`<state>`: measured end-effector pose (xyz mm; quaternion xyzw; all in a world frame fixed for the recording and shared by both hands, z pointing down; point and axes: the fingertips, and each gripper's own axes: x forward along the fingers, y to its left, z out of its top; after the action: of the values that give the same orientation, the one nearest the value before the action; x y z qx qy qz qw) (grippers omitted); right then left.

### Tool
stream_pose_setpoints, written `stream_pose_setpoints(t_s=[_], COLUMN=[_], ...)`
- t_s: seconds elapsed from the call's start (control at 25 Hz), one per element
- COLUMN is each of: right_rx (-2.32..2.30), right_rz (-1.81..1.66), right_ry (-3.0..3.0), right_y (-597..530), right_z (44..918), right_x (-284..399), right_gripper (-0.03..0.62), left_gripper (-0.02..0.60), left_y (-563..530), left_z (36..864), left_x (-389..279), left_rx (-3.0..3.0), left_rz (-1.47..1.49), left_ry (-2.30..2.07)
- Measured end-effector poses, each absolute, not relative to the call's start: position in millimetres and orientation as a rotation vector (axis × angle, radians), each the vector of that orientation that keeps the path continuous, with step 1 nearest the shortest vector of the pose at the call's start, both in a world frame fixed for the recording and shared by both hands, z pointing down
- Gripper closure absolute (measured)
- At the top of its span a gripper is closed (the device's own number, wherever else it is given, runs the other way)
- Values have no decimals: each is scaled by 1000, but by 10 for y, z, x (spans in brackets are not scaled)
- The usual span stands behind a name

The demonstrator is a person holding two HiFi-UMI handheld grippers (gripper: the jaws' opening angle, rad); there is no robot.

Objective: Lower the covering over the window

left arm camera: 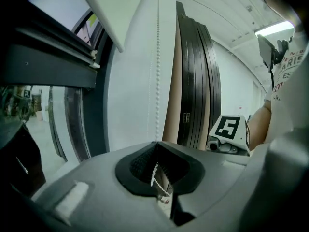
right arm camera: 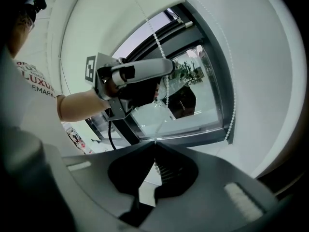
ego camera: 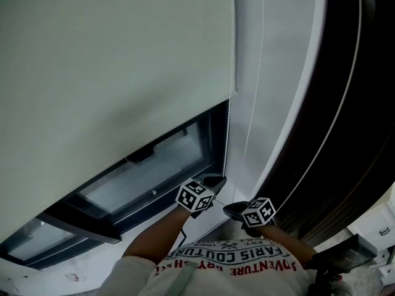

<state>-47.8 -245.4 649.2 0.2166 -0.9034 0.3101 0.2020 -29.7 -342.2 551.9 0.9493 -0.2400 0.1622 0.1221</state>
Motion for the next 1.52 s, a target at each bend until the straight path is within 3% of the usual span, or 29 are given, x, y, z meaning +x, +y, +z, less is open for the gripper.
stream_pose_setpoints(t_s=[0.28,0.36,0.48,0.68,1.04,1.32,1.4,1.52], right_rx=[659,659,652,732,708,783,814,834], right_rz=[802,724,625,488,282,271,254,222], right_ry=[-2499,-2493,-2522,-2682,-2966,-2977,-2965,-2970], right_y=[-2510,-2539,-2616,-2926,-3262,-3369,-3373,-3347], right_z=[6511,6456,6218,5330,3785,3753,3784,3778], right_x=[-364,-322,-286,-248,-445,-443,-411,-369], right_gripper=[572,476,412,410,449,538,589,591], left_gripper=[575,575,575,574,574,574,574,574], left_y=[-3459,-3434,-3391,-3323,-3177,-3158,-3141,-3124], left_z=[5576,5576,5565,5546,5442,5478,5474,5457], left_x=[-352,-339,-316,-284,-237,-178,-157,-122], left_rx=[2745,2747,2756,2764,2777,2776,2780,2779], left_rz=[427,414,409,406,401,371,360,339], left_ry=[-722,-716,-703,-694,-687,-666,-660,-654])
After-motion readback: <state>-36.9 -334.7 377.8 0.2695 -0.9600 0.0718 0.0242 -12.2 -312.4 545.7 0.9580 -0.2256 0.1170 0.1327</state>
